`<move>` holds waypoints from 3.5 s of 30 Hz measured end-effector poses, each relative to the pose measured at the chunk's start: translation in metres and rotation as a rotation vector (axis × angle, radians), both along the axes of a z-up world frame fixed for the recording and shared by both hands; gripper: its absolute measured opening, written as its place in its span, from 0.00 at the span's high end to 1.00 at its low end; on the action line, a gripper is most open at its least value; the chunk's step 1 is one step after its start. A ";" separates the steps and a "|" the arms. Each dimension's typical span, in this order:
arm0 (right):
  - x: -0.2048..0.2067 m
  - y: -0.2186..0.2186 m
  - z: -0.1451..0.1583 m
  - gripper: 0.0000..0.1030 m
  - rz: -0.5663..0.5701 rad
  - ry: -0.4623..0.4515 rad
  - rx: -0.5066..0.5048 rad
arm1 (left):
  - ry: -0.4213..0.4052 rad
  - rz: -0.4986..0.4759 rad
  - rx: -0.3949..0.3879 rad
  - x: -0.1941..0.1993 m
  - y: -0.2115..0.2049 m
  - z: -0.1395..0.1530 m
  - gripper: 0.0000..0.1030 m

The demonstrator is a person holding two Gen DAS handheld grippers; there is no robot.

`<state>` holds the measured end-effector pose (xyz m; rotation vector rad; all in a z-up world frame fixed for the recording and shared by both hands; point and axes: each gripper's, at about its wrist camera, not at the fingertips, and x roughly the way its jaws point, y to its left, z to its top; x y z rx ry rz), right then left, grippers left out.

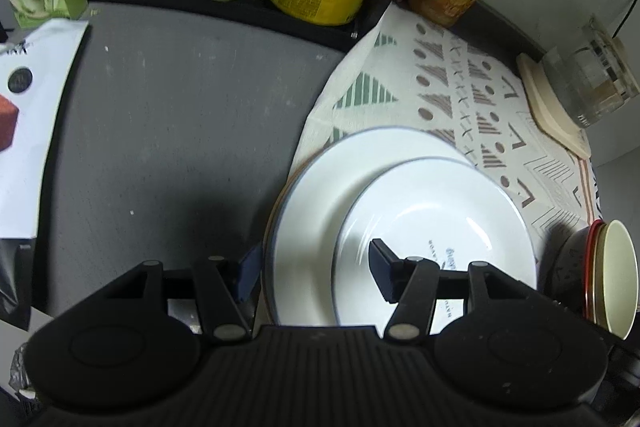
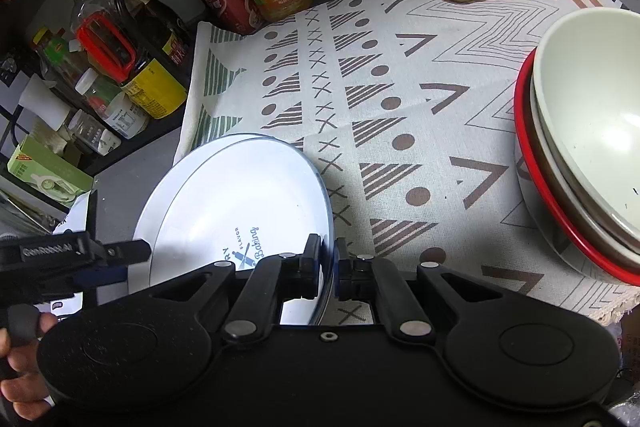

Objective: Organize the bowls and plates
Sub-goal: 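Lower the 'Bakery' plate onto the plate stack and open both grippers, then move both grippers to the red bowl stack and close on its rim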

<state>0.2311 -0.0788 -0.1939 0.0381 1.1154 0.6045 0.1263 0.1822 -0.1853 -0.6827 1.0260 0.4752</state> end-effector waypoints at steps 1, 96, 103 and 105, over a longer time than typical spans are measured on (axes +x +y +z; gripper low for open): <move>0.000 0.000 0.000 0.94 -0.001 0.001 0.000 | 0.002 0.002 0.003 0.001 0.000 -0.002 0.45; 0.017 -0.210 0.044 0.06 -0.719 -0.111 0.096 | -0.061 -0.727 -0.049 0.198 -0.198 0.022 0.13; 0.035 -0.210 0.018 0.19 -0.773 -0.025 0.068 | 0.003 -0.754 -0.061 0.221 -0.208 -0.004 0.16; 0.040 -0.207 0.011 0.24 -0.776 -0.008 0.057 | 0.018 -0.757 -0.068 0.226 -0.209 -0.011 0.23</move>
